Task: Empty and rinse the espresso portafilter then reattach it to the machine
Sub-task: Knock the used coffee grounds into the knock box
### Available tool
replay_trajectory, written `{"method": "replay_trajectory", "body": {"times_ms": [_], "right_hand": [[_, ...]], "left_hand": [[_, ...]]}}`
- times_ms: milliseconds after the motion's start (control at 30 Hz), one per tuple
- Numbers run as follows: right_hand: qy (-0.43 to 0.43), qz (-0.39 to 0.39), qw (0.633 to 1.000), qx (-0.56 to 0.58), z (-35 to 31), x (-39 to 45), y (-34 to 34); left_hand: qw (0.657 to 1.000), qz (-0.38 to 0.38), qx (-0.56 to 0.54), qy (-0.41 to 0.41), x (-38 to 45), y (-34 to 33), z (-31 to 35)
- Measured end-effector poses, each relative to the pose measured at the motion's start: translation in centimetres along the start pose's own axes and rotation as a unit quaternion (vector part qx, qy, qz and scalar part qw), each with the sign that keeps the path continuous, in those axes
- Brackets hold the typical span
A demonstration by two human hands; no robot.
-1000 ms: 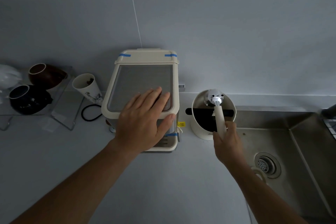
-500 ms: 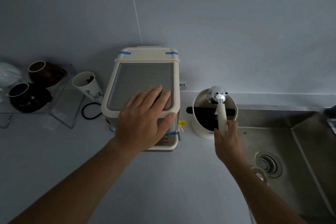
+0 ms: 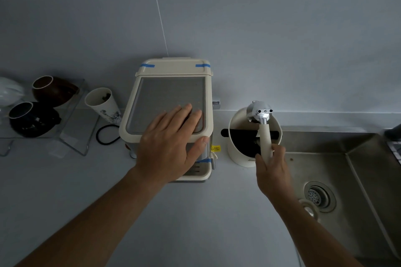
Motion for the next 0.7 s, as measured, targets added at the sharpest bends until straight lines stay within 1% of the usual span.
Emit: {"method": "replay_trajectory", "body": {"times_ms": [100,167,400,533,700], "right_hand": [[-0.005,-0.022,0.999,-0.030,0.4,0.1,-0.7],[-0.019,-0.029,0.999,-0.026,0.8,0.2,-1.0],[-0.024,0.000,1.000,-0.002,1.2,-0.2,-0.7],[-0.015,-0.029,0.999,-0.015,1.1,-0.2,-1.4],[-0.031,-0.021,0.999,-0.003,1.4,-0.1,-1.2]], "left_hand": [[1.000,0.000,0.002,-0.001,0.0,0.0,0.0],[1.000,0.003,0.000,-0.001,0.0,0.1,0.0],[1.000,0.007,0.004,-0.001,0.0,0.0,0.0],[1.000,0.005,0.003,0.001,0.0,0.0,0.0],[1.000,0.007,0.008,0.001,-0.1,0.0,0.0]]}}
Point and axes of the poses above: each hand's wrist, its own x-axis towards the middle knuckle, its own y-axis out of the back of the hand, z = x × y, the point moved 9 cm from there along x, towards the middle knuckle, and after that the axes turned 5 degrees about -y, right-handed, at the moved point
